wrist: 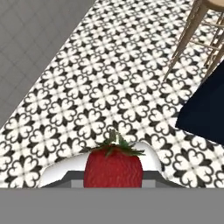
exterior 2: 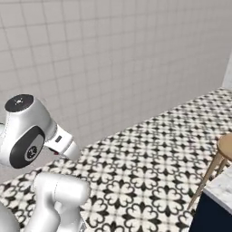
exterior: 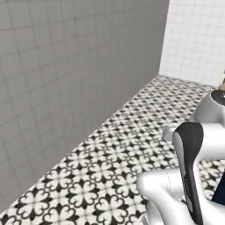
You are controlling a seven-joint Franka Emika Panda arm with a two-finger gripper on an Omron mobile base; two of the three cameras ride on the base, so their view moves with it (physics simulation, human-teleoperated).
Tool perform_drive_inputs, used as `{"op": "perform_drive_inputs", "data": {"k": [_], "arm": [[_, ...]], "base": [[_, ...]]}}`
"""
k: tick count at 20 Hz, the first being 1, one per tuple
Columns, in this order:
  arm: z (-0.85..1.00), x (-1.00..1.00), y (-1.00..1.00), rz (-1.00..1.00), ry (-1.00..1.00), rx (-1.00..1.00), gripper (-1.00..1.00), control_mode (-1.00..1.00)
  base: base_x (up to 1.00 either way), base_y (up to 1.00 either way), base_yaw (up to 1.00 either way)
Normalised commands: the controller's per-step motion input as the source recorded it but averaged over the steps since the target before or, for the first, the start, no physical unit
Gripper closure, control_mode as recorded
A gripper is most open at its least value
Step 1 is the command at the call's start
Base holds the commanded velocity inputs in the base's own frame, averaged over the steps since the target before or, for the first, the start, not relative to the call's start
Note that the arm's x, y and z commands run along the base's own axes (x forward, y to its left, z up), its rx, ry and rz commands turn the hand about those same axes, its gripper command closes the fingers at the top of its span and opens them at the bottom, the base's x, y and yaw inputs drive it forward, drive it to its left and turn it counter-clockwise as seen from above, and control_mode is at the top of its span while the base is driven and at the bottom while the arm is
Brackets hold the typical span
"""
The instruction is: Take the strawberry from the fridge and place it on top of the pancake, located on the dining counter.
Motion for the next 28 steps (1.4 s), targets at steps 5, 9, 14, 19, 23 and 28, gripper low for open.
{"op": "perform_drive_inputs", "data": {"k": [5,9,14,19,23,28], "arm": [[0.00,0.00,0.00,0.00,0.00,0.00,1.00,1.00],[0.00,0.00,0.00,0.00,0.00,0.00,1.00,1.00],[0.00,0.00,0.00,0.00,0.00,0.00,1.00,1.00],[0.00,0.00,0.00,0.00,0.00,0.00,1.00,1.00],[0.00,0.00,0.00,0.00,0.00,0.00,1.00,1.00],[0.00,0.00,0.00,0.00,0.00,0.00,1.00,1.00]], "base": [[1.00,0.59,-0.61],[1.00,0.48,-0.58],[1.00,0.49,-0.57],[1.00,0.49,-0.55],[1.00,0.50,-0.54],[1.00,0.55,-0.54]]}}
